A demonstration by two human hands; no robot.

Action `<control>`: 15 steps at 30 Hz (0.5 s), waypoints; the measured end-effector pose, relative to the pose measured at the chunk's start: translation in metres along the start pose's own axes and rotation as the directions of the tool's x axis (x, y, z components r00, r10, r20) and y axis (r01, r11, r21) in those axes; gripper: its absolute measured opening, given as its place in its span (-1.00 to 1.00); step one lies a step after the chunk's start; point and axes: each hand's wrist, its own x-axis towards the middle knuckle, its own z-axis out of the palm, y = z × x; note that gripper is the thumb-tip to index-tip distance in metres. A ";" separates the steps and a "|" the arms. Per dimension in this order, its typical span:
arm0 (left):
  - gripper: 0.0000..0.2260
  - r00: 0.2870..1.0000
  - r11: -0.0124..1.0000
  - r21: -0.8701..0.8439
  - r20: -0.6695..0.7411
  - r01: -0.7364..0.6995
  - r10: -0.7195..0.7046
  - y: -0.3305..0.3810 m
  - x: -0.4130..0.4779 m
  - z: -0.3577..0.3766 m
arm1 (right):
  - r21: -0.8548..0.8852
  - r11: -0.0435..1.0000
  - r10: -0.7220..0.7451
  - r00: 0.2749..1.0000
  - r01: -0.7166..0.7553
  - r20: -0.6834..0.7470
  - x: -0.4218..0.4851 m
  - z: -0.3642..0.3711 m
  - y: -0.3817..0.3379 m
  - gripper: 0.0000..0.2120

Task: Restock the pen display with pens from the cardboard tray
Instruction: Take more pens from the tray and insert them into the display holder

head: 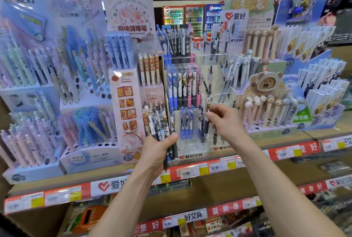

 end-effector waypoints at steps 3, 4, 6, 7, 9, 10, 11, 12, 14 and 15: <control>-0.85 1.000 1.000 0.004 0.014 -0.016 0.016 0.000 0.001 0.001 | -0.108 0.993 -0.048 0.998 0.044 -0.035 0.000 0.002 0.006 -0.83; -0.85 1.000 1.000 0.004 0.019 -0.019 0.019 0.000 0.001 0.001 | -0.133 0.990 -0.058 0.997 0.052 -0.042 -0.002 0.003 0.008 -0.83; -0.86 1.000 1.000 0.005 0.014 -0.016 0.016 -0.001 0.001 0.000 | -0.156 0.986 -0.070 0.996 0.060 -0.057 -0.003 0.005 0.010 -0.81; -0.86 1.000 1.000 0.006 0.007 -0.013 0.013 -0.001 0.000 0.000 | -0.159 0.986 -0.069 0.996 0.059 -0.059 -0.004 0.005 0.010 -0.80; -0.85 1.000 1.000 0.007 0.002 -0.011 0.011 -0.002 0.000 -0.001 | -0.171 0.984 -0.067 0.996 0.056 -0.063 -0.005 0.007 0.010 -0.80; -0.83 1.000 1.000 0.011 0.003 -0.018 0.018 -0.002 0.000 -0.002 | -0.185 0.981 -0.068 0.995 0.054 -0.072 -0.006 0.008 0.009 -0.80; -0.80 1.000 1.000 0.015 0.005 -0.023 0.023 -0.002 0.000 -0.001 | -0.205 0.977 -0.069 0.994 0.051 -0.082 -0.007 0.009 0.008 -0.82; -0.80 1.000 1.000 0.014 0.003 -0.025 0.025 -0.002 -0.001 -0.001 | -0.227 0.973 -0.071 0.994 0.050 -0.084 -0.009 0.009 0.008 -0.83; -0.81 1.000 1.000 0.005 -0.002 -0.022 0.022 -0.001 -0.002 -0.001 | -0.289 0.956 -0.072 0.995 0.049 -0.070 -0.014 0.011 0.009 -0.85; -0.81 1.000 1.000 0.003 -0.003 -0.023 0.023 -0.001 -0.003 -0.001 | -0.330 0.943 -0.070 0.995 0.044 -0.066 -0.017 0.013 0.010 -0.85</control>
